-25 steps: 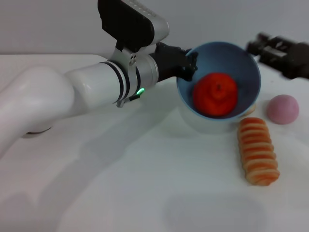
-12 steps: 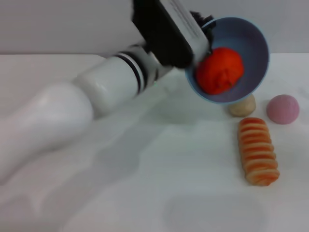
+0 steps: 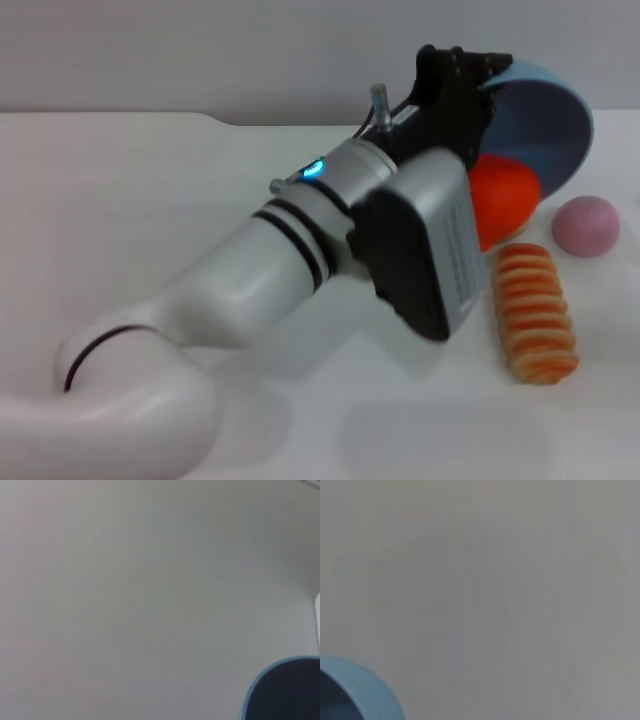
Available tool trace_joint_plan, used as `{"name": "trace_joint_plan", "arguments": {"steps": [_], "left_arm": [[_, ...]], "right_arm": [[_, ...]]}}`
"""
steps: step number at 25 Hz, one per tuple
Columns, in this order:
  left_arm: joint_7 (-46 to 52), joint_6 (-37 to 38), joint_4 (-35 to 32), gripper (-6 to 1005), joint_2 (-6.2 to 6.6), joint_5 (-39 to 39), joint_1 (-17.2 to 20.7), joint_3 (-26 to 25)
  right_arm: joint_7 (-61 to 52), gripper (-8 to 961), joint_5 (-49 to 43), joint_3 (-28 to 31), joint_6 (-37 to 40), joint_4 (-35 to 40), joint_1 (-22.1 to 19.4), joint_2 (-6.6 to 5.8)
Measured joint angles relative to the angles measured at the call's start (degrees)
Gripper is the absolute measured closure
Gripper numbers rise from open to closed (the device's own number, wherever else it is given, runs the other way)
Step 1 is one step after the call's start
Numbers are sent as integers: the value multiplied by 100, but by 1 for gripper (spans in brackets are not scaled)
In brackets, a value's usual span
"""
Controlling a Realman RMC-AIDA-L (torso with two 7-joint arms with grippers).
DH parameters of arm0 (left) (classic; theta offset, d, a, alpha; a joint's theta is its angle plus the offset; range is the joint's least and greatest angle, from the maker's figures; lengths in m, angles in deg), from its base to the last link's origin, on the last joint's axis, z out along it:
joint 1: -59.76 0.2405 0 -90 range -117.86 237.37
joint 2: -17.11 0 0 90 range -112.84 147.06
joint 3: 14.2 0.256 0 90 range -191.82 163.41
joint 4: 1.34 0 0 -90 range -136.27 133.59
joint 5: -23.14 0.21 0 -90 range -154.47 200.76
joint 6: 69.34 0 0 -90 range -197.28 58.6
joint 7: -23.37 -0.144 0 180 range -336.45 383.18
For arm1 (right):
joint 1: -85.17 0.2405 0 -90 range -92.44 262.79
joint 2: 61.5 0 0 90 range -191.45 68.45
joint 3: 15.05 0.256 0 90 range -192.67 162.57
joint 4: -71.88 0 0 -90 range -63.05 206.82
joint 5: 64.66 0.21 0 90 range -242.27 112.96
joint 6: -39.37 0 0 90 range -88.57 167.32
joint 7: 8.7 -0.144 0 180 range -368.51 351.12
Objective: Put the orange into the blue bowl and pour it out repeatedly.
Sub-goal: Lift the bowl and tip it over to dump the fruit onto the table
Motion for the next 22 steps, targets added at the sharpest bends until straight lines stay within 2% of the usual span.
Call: {"name": "trace_joint_plan", "arguments": {"steps": [1,2,5,10,13,16,20,22], "left_arm": [[-12,-220,49,1000,0,431,102,87],[-12,-220,49,1000,0,431,102,87],[-42,-823,194,1000,-4,1183,326,236],[-91,-1425,456,1000,-6,1633,447,376],[-68,-1508,548,1000,-4,1767,457,394],[209,-1466,525,1000,-26,1485,432,304],[1148,-1018,330,999,-24,424,227,-138],[1696,-30,263,999,-15,-350,-5,-804]], "right_arm": [[113,449,1,1,-4,-34,22,2],[188,449,1,1,-7,-49,37,8],[265,450,3,6,-24,-111,87,14],[263,450,9,57,-209,-149,151,6],[263,451,10,60,-234,-149,176,8],[117,451,10,45,-230,-147,208,0],[-941,450,-412,-65,-245,17,289,-79],[-1800,450,-966,-69,-241,382,323,-108]]}}
